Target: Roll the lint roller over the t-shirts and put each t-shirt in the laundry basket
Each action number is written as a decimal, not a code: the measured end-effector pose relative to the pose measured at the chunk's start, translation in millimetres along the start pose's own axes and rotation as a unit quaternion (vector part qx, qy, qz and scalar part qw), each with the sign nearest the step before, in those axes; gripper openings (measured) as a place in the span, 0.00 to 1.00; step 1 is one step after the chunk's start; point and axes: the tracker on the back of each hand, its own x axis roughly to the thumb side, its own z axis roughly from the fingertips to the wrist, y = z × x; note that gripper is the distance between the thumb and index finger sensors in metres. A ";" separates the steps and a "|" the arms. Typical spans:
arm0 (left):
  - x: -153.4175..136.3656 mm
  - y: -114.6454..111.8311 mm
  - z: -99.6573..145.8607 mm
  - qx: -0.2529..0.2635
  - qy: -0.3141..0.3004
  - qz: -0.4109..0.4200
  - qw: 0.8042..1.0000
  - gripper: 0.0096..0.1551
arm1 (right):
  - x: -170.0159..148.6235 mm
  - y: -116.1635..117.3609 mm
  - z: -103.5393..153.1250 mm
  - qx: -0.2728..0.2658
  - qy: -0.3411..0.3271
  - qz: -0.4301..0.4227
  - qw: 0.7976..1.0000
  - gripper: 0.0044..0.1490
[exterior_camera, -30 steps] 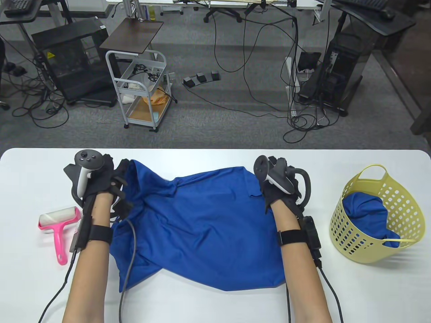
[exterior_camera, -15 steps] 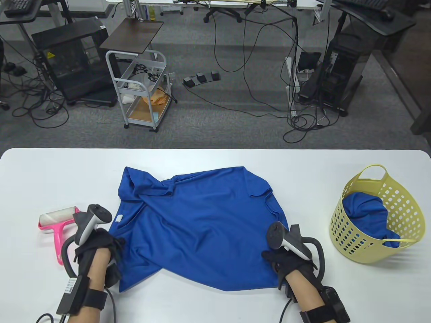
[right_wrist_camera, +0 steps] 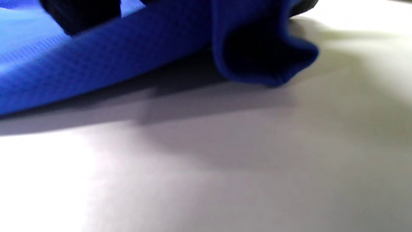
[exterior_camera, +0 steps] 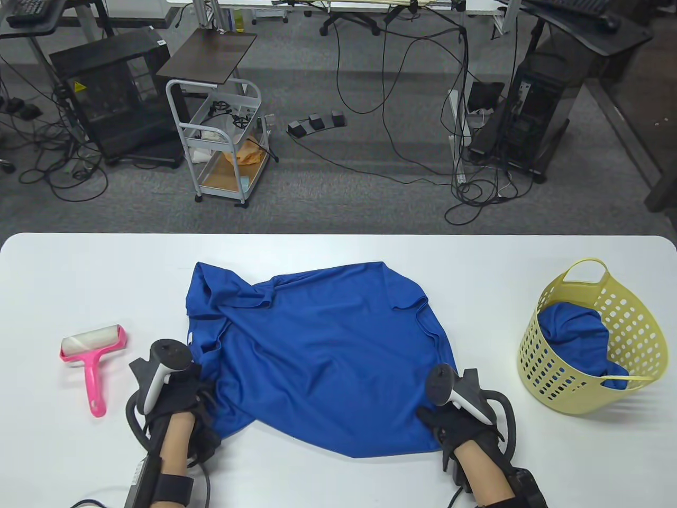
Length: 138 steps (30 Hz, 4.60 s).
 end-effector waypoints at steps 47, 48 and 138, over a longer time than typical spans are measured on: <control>11.2 -57.5 12.6 -0.109 -0.053 -0.243 0.962 0.42 | -35.6 -40.9 40.1 -0.128 0.190 0.045 0.972 0.23; 11.1 -57.3 12.5 -0.110 -0.051 -0.243 0.962 0.43 | -40.0 -44.4 42.6 -0.143 0.200 0.033 0.969 0.23; -43.2 51.6 73.8 0.104 -0.066 0.195 0.973 0.22 | 20.8 11.9 -2.6 0.029 0.019 -0.004 0.999 0.48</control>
